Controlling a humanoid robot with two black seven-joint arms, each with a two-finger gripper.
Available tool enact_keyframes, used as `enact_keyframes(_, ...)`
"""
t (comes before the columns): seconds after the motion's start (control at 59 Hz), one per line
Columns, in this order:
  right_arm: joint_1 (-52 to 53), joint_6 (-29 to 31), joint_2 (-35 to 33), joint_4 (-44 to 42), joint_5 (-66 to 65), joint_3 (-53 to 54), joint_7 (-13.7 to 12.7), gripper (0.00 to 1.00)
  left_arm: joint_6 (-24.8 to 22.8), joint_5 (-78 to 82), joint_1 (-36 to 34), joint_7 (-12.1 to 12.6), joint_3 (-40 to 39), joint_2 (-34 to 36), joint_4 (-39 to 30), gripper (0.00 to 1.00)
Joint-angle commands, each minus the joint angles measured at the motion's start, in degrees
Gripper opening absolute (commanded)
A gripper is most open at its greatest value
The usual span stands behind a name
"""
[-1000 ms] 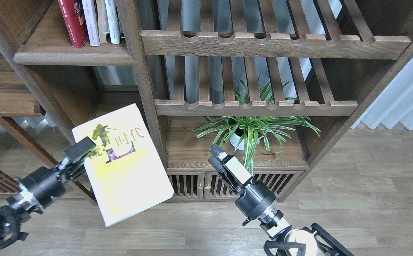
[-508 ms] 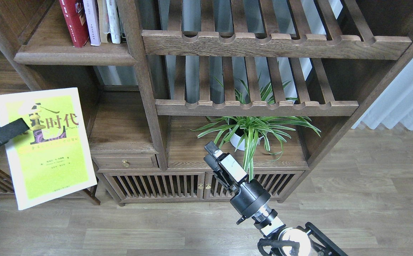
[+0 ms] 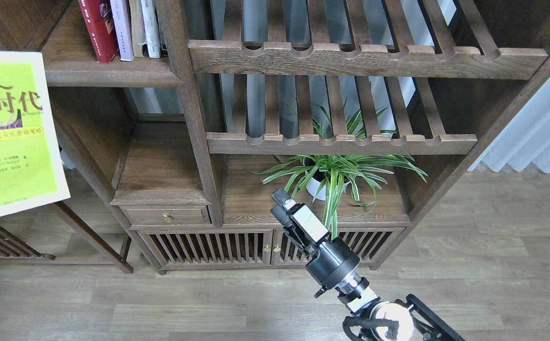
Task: Organize books on shelf
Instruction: 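Raise the yellow-green book with the left gripper toward the top shelf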
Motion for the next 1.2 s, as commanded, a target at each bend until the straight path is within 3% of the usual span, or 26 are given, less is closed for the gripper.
enact_keyframes(0.0, 1.6, -0.1, 0.0, -1.1, 0.2, -0.1, 0.0, 0.98, 0.0, 0.1, -2.7, 0.1, -1.1, 1.9, 0.1, 0.1)
enact_keyframes(0.22, 4.2, -0.2, 0.0, -2.7, 0.5, -0.1, 0.0, 0.98, 0.0, 0.7, -12.0, 0.8, -0.3, 3.4, 0.1, 0.1)
enact_keyframes(0.424, 3.9, -0.1, 0.0, -2.7, 0.5, -0.6, 0.0, 0.98, 0.0, 4.3, -15.3, 1.0, -0.3, 2.8, 0.7, 0.1)
enact_keyframes(0.61, 3.7, 0.1, 0.0, -2.7, 0.5, -0.5, 0.0, 0.98, 0.0, 6.2, -17.9, 4.1, -1.3, 0.5, 2.0, 0.1)
enact_keyframes(0.763, 3.9, 0.0, 0.0, -2.7, 0.5, -0.6, 0.0, 0.98, 0.0, 8.2, -20.9, 4.4, -1.0, -0.5, 3.5, 0.1)
enact_keyframes(1.186, 4.0, 0.2, 0.0, -2.7, 0.7, -0.7, 0.1, 0.98, 0.0, 20.8, -37.0, 5.5, 7.2, -8.2, 5.8, 0.1)
